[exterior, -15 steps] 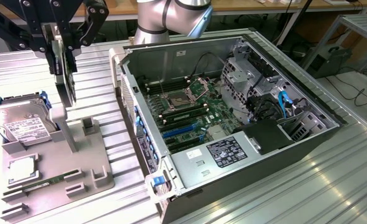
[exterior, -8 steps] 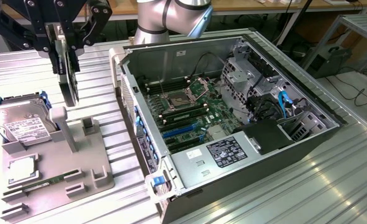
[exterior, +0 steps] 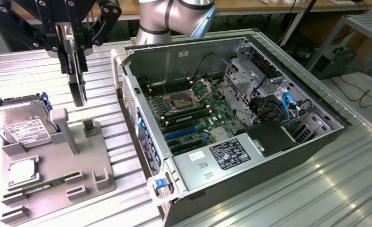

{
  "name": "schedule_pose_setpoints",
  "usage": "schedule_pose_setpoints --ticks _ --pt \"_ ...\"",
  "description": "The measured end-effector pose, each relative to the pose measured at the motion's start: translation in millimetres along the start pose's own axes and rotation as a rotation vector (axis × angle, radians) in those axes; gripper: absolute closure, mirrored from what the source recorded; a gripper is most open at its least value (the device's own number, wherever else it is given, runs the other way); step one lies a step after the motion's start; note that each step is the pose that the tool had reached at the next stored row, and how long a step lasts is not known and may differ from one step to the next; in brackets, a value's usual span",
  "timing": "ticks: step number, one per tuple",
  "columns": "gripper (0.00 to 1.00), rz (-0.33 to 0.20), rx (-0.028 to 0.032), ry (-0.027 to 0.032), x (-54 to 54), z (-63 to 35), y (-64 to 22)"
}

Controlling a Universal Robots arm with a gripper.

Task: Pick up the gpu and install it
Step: 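Pick up the gpu and move the gpu toward the slot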

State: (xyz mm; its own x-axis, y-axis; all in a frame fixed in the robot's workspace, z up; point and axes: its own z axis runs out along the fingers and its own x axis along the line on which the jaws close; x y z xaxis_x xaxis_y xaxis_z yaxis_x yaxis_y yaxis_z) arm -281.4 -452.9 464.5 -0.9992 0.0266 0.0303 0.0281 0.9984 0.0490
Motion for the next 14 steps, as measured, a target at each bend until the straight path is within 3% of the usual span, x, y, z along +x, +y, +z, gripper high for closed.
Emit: schedule_pose_setpoints --ticks 14 --pt "0.73 0.000 0.0000 0.0000 -14.2 -0.4 0.4"
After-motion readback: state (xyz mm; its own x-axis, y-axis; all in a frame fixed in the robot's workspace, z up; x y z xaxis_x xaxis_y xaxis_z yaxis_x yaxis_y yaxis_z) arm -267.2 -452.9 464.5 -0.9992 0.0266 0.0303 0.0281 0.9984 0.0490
